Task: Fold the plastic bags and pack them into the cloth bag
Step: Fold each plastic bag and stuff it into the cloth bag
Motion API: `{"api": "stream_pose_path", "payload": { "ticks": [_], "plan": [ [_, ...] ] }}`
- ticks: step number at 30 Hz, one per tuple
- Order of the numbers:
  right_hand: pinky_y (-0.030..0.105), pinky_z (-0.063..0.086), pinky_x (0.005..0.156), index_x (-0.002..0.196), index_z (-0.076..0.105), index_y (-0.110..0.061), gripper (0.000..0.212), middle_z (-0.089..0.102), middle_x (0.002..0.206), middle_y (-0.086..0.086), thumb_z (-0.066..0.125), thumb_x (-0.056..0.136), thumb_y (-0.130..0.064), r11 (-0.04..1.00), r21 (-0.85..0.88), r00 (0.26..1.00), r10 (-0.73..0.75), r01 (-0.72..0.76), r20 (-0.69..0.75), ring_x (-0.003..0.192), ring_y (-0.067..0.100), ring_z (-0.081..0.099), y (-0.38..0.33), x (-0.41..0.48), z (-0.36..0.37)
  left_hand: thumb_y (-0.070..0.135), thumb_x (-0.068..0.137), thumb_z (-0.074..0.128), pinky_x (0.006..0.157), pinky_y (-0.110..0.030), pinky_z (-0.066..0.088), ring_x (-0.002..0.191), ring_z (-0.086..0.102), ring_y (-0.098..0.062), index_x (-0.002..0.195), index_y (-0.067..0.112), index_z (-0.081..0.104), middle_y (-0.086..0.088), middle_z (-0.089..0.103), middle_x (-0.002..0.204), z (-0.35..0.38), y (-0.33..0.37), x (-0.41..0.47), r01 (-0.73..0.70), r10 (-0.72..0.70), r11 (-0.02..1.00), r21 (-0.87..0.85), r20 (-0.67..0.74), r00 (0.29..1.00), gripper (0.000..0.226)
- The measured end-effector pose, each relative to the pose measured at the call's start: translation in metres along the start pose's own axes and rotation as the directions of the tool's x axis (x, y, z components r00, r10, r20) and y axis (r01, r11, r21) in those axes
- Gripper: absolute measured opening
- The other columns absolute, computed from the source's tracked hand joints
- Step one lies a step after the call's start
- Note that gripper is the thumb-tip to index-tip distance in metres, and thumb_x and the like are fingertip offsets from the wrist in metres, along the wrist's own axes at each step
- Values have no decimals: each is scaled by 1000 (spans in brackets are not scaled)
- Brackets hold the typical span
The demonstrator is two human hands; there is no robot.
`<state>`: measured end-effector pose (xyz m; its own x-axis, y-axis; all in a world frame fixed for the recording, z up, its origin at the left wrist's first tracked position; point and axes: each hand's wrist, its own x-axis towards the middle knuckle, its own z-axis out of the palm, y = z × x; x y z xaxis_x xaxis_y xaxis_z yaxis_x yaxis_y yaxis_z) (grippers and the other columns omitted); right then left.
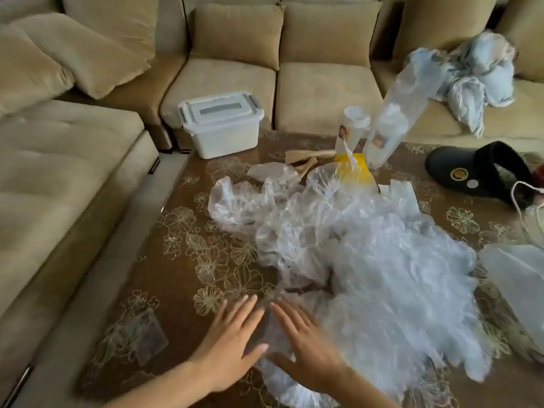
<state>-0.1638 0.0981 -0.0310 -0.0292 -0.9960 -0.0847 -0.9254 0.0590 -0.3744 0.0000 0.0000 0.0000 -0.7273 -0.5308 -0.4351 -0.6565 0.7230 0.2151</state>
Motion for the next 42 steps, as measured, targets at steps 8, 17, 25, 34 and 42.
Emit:
{"api": "stream_pose_path", "payload": {
  "ticks": [8,17,25,34,42],
  "plan": [
    [40,21,113,146,31,-13,73,31,152,5,38,90,-60,991,-36,978,-137,133,-155,144,19,22,27,4,69,55,98,23,110,-41,15,145,14,-15,148,13,24,-2,25,155,100,-17,31,-169,175,984,47,-358,917,66],
    [33,8,113,148,22,-9,79,27,154,6,29,91,-63,986,-137,968,-119,90,-221,144,18,18,29,5,80,59,98,22,113,-30,1,145,-1,-5,152,28,8,7,6,159,118,-21,33,-220,186,975,2,-545,818,64],
    [22,-2,116,147,27,-26,67,24,155,-7,28,92,-64,993,-60,960,-115,102,-255,143,4,12,32,12,77,52,93,24,113,-14,-2,135,2,13,138,26,46,10,25,151,116,-21,40,-265,114,954,-142,-643,757,56],
    [23,42,102,129,54,-29,38,53,127,-23,47,92,-38,795,580,903,104,177,-417,118,-6,50,12,-25,34,10,96,47,105,-16,21,127,48,-19,128,7,57,-5,51,137,109,-13,15,-179,-79,949,-258,-747,660,33],
    [31,32,110,134,50,-21,40,47,140,-5,49,95,-31,956,275,864,57,96,-500,131,8,40,9,-55,24,25,97,47,106,-31,33,127,47,-21,134,7,50,-8,52,137,140,-36,-27,-32,-305,918,-395,-756,579,41]
  ]
}}
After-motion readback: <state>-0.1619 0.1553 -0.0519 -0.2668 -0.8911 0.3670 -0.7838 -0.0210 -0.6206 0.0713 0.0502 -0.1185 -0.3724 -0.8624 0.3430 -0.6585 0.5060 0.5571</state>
